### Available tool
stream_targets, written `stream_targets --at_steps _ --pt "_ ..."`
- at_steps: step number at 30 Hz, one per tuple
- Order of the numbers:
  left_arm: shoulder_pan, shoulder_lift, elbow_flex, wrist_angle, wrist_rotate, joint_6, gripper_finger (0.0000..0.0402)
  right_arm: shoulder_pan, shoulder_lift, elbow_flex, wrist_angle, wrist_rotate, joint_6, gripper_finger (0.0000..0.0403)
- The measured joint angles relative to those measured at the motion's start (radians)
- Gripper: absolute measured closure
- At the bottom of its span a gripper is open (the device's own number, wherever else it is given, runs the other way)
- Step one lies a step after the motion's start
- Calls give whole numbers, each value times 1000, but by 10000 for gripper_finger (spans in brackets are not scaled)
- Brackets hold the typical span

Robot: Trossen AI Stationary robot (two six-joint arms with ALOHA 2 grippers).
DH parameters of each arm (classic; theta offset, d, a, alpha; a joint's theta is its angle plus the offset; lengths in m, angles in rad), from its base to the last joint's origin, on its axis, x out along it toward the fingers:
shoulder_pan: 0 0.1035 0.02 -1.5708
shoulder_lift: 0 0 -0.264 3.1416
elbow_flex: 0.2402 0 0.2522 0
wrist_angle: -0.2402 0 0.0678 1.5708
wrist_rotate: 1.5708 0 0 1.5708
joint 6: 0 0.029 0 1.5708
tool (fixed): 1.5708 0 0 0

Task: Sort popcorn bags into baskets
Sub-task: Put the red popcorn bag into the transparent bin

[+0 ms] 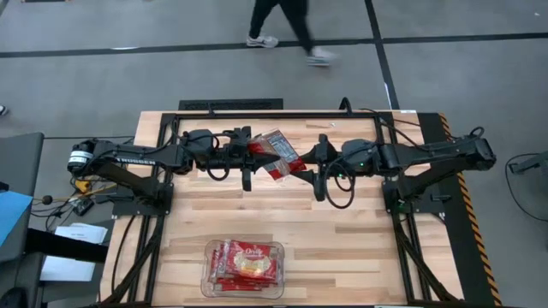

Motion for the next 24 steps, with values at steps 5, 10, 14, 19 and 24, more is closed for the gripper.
stream_targets --at_steps 5,10,14,19,24 --pt "-1 0 0 0 -5 0 374 -6 14 0 4 -5 -23 314" --pt "-1 0 1 -11 -25 -30 371 -6 14 0 9 -6 -26 389" --pt "3 0 1 -29 -16 -43 342 -4 1 9 -1 22 -24 386" --pt "21 -9 1 -37 102 -139 270 19 -37 94 -95 139 -99 393" --pt "43 -32 -1 -50 176 -296 202 43 -63 212 -302 306 -193 397"
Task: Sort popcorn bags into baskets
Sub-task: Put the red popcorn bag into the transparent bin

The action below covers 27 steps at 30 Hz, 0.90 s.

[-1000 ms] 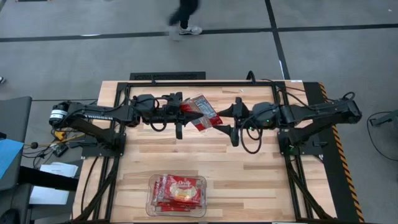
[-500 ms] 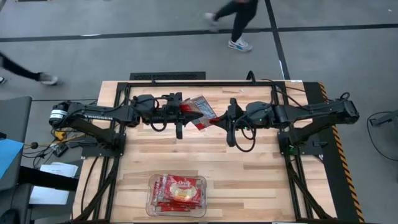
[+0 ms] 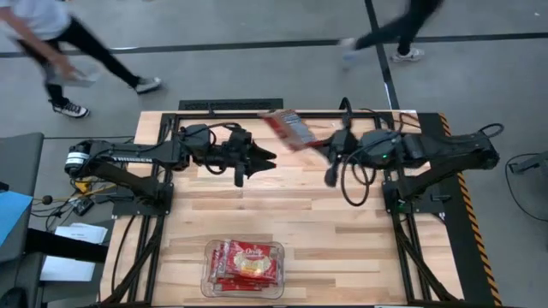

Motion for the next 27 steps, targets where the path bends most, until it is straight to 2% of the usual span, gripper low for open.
stream_targets --at_steps 3,6,10,15,22,27 --pt "24 -18 0 13 -8 -173 175 51 -3 78 -155 201 -102 396" --pt "47 -31 0 61 -77 -375 160 118 2 112 -334 362 -269 396" --pt "65 -38 2 96 -178 -624 151 197 38 115 -409 533 -404 398" --pt "82 -32 1 87 -200 -766 150 243 110 117 -422 754 -552 391" --pt "82 -20 0 84 -240 -851 150 233 212 116 -423 884 -764 395" --pt "82 -16 0 43 -238 -874 150 214 261 117 -421 949 -808 391"
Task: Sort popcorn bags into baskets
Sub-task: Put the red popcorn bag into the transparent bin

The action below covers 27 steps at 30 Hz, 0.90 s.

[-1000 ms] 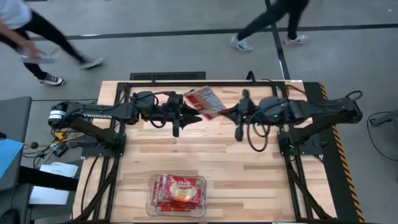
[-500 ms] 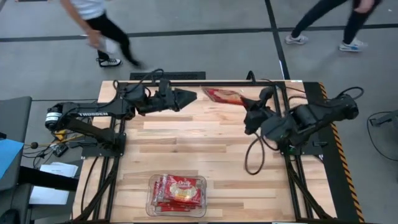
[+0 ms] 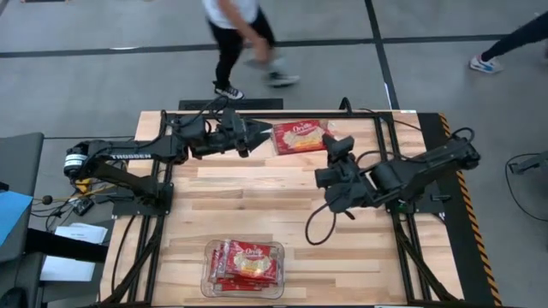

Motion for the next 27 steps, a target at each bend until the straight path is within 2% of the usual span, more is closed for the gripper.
stream_targets --at_steps 8,15,27 --pt "0 0 0 -87 4 -2 150 -16 0 0 52 5 3 394" --pt "0 0 0 -73 4 -3 150 -20 4 0 61 -8 2 395" --pt "-2 0 0 -73 19 -14 150 -64 65 -3 146 -98 -19 392"
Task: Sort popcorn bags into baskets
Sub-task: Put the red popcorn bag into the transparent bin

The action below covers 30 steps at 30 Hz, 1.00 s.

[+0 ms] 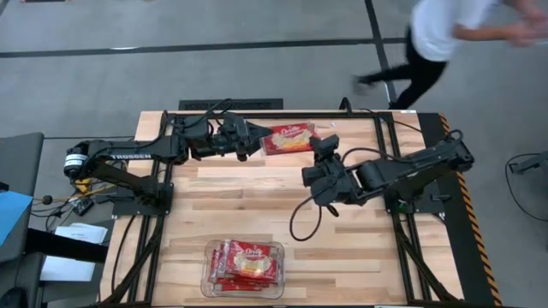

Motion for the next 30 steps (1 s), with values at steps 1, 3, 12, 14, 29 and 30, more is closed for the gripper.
stream_targets --at_steps 1,3,12,14,29,30 --pt "0 0 0 -2 7 1 150 -4 7 1 14 2 -9 392" --pt "0 0 0 -4 26 3 151 -11 19 4 31 -6 -21 391" --pt "-1 0 0 -19 54 20 269 -8 31 3 78 -29 -31 391" --pt "-1 0 0 -19 54 21 314 -7 32 3 77 -28 -30 390" --pt "35 -47 0 -22 204 66 392 155 -30 2 160 -8 68 233" --pt "36 -62 0 -30 221 77 392 188 -43 2 163 11 89 218"
